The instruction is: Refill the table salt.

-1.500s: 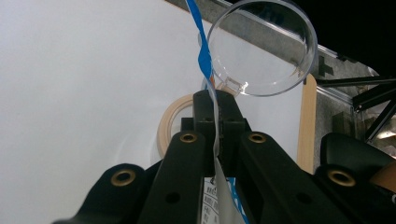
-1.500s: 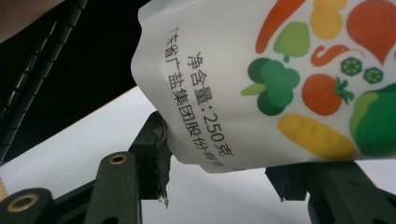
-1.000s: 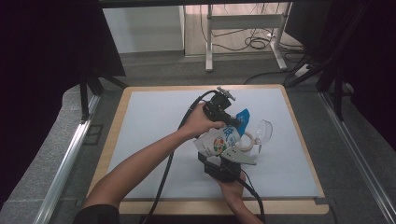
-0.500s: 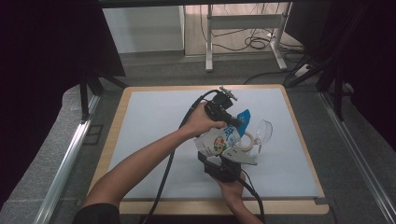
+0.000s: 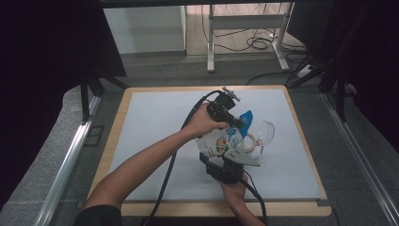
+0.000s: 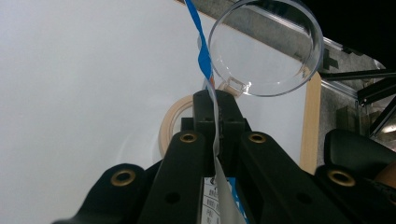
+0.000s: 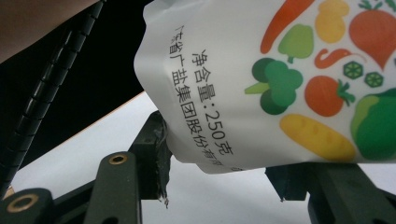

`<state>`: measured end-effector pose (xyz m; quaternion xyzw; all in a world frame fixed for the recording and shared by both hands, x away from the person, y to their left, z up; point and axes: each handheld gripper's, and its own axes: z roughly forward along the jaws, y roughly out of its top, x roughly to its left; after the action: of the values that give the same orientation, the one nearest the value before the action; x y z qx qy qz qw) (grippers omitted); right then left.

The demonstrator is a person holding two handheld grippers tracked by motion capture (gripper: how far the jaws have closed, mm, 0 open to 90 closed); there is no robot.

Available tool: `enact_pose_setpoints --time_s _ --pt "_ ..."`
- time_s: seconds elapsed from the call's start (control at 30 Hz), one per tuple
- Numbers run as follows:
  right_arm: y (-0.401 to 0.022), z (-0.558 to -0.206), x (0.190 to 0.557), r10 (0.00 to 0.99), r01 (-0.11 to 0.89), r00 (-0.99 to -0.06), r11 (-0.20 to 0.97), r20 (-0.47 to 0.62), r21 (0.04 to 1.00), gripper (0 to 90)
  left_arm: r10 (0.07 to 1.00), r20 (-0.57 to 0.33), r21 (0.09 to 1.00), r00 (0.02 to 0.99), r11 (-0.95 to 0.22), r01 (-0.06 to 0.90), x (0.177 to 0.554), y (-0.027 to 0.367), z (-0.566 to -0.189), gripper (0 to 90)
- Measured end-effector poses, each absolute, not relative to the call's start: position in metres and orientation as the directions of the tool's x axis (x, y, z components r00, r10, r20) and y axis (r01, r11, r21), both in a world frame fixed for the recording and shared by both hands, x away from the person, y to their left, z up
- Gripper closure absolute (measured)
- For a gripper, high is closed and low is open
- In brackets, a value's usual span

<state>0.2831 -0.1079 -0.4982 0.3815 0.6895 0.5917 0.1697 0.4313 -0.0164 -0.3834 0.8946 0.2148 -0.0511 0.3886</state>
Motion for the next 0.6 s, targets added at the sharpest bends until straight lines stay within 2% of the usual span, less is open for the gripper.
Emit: enact_pose_setpoints --time_s 0.6 --pt "-0.1085 -0.4982 0.2843 0.728 0.329 -0.648 0.001 0.225 0.944 47.4 0.342 -0.249 0.668 0.906 -0.617 0.417 0.4326 -0.0188 -0.3832 89.9"
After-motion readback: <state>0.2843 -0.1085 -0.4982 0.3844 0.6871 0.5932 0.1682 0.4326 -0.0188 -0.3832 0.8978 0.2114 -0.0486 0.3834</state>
